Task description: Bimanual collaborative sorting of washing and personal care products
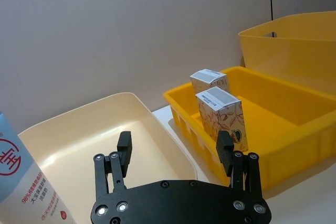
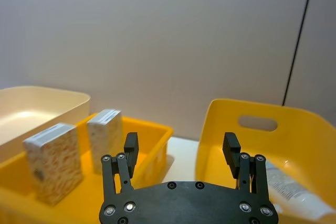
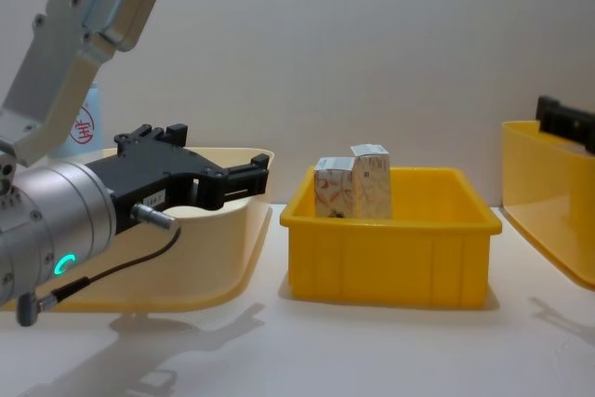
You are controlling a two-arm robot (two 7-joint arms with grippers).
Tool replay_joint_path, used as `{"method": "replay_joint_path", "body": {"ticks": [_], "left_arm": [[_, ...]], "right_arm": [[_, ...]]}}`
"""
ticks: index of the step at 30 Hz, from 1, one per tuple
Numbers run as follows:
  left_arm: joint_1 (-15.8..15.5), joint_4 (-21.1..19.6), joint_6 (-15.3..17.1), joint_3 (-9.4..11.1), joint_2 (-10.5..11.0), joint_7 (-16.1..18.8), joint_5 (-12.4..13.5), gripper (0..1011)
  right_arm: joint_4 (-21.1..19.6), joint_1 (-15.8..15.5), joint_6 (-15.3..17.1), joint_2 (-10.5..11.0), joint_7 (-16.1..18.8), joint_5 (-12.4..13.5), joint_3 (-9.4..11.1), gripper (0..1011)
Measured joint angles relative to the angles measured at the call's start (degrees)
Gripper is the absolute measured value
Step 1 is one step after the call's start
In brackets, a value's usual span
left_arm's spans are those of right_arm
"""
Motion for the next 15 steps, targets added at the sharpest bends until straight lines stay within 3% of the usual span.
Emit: {"method": "replay_joint_path", "body": {"ticks": [8, 15], "left_arm": [[0.0, 0.0, 0.0, 0.0, 0.0, 0.0, 0.0, 1003], [0.0, 0.0, 0.0, 0.0, 0.0, 0.0, 0.0, 1003]], "right_arm": [[-3.49, -4.28, 0.77, 3.22, 1.08, 3.75, -2.64, 1001], [-4.83, -5.94, 1.05, 4.45, 1.49, 5.28, -3.69, 1001]]}}
